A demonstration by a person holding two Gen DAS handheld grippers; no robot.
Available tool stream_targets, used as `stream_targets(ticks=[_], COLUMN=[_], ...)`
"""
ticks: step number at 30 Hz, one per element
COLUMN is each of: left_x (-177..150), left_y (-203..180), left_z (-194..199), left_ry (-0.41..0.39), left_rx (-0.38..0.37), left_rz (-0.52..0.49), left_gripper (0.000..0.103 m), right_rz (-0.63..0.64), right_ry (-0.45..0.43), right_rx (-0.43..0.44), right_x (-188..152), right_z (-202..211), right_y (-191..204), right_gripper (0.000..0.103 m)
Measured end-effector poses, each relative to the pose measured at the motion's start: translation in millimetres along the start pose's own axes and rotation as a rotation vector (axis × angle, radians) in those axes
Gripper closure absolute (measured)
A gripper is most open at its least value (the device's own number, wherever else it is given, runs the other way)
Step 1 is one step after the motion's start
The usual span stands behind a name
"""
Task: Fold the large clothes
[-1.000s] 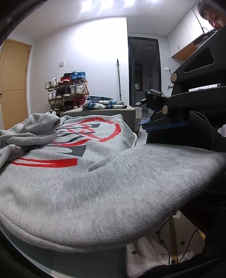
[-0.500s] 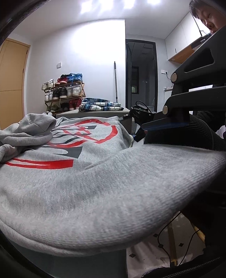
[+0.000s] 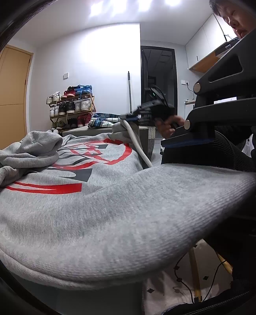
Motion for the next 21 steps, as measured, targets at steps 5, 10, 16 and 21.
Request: stream_targets(ticks=[5, 10, 16, 21], left_x=[2, 3, 5, 4], left_y=[-1, 0, 2, 0], left_z=[-1, 0, 3, 5], left_ry=[-0.004, -0.001, -0.004, 0.002], left_rx=[-0.003, -0.004, -0.015, -0.026], left_rz=[-0.002, -0.001, 0.007, -0.001], left_gripper=[0.089, 0.089, 0.089, 0.089], right_rz=[0.226, 0.412, 0.447, 0.371], right_ry=[0.094, 0.256, 0.604, 0.582], right_rx=[0.051, 0.117, 0.091, 0.182], right_x=[15, 9, -37, -41], right_z=[-35, -96, -169, -128], right_y=[75, 145, 169, 169], right_gripper=[0.098, 0.098, 0.078, 0.026])
Point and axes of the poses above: each gripper's, at about its wrist camera, not at the fingertips, and z roughly against the way its jaws point, y to its left, x to its top, the point moved 7 cm from there along -z, roughly the way its jaws point, and after that the axes turned 5 degrees about z, right-handed, at the moved point
